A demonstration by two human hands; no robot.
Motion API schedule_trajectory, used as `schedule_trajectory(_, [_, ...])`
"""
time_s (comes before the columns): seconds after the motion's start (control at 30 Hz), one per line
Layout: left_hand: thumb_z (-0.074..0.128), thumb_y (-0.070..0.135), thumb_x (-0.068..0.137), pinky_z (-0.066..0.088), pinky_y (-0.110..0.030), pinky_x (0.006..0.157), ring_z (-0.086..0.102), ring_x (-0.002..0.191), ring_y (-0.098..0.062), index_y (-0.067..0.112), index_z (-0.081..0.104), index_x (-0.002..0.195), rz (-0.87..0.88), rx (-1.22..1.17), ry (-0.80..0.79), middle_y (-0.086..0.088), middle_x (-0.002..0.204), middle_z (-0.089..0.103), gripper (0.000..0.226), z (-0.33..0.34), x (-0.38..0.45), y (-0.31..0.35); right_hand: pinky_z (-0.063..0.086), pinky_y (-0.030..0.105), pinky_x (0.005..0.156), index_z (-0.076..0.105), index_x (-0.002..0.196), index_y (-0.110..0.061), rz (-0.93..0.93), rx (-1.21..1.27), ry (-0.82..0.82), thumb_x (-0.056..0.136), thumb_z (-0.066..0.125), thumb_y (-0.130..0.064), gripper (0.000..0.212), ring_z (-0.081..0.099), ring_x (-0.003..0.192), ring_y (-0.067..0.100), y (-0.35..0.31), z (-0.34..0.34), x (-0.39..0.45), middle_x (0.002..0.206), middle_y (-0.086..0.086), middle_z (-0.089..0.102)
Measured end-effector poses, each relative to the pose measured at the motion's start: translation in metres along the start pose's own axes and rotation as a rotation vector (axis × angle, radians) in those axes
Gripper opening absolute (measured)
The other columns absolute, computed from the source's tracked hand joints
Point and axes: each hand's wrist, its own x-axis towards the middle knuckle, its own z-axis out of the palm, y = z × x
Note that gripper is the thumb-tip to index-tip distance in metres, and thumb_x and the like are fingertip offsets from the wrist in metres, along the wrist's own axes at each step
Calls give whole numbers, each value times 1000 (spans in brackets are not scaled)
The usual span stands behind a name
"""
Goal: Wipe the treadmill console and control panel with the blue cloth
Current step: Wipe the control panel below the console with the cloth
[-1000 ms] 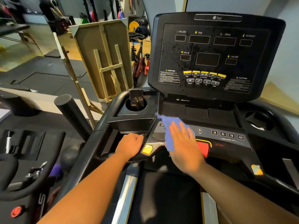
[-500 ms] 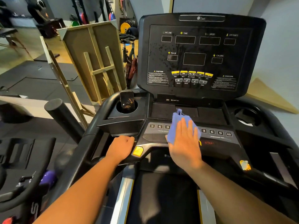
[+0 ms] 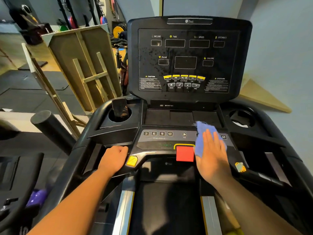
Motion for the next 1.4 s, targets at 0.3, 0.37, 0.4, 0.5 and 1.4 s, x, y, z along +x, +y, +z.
schedule_trajectory(0.3, [44, 36, 97, 53, -42, 74, 66, 74, -31, 7, 67, 68, -7, 49, 28, -10, 72, 71, 47, 1, 1, -2, 14, 56, 123, 30, 154, 0, -566, 60, -195, 88, 33, -42, 78, 16, 151, 42, -107, 4, 16, 163, 18, 25])
schedule_trajectory(0.37, [43, 40, 95, 54, -43, 75, 67, 74, -31, 6, 67, 70, -13, 40, 19, -9, 71, 71, 48, 1, 2, -3, 10, 49, 122, 33, 154, -2, -532, 70, -143, 88, 43, -29, 72, 19, 152, 36, -76, 2, 14, 163, 14, 29])
schedule_trajectory(0.4, [42, 41, 94, 55, -43, 75, 68, 73, -30, 6, 68, 72, -12, 35, 10, -8, 69, 71, 49, 1, 3, -4, 11, 49, 121, 33, 153, 0, -484, 66, -119, 87, 49, -22, 71, 21, 151, 36, -56, 3, 11, 162, 15, 30])
schedule_trajectory(0.5, [42, 42, 96, 56, -46, 76, 69, 73, -29, 5, 69, 73, 5, 39, 3, -9, 69, 72, 51, 2, 3, -7, 26, 56, 115, 28, 152, 1, -273, 29, -15, 87, 60, -16, 74, 30, 146, 40, 7, 1, 4, 157, 20, 37])
schedule_trajectory(1.4, [43, 32, 99, 48, -38, 69, 67, 73, -29, 3, 67, 70, 38, 58, 27, -9, 67, 71, 48, 6, 9, -12, 25, 57, 119, 36, 150, 2, -343, 28, -14, 81, 66, -21, 79, 23, 149, 42, -16, 0, -5, 158, 19, 36])
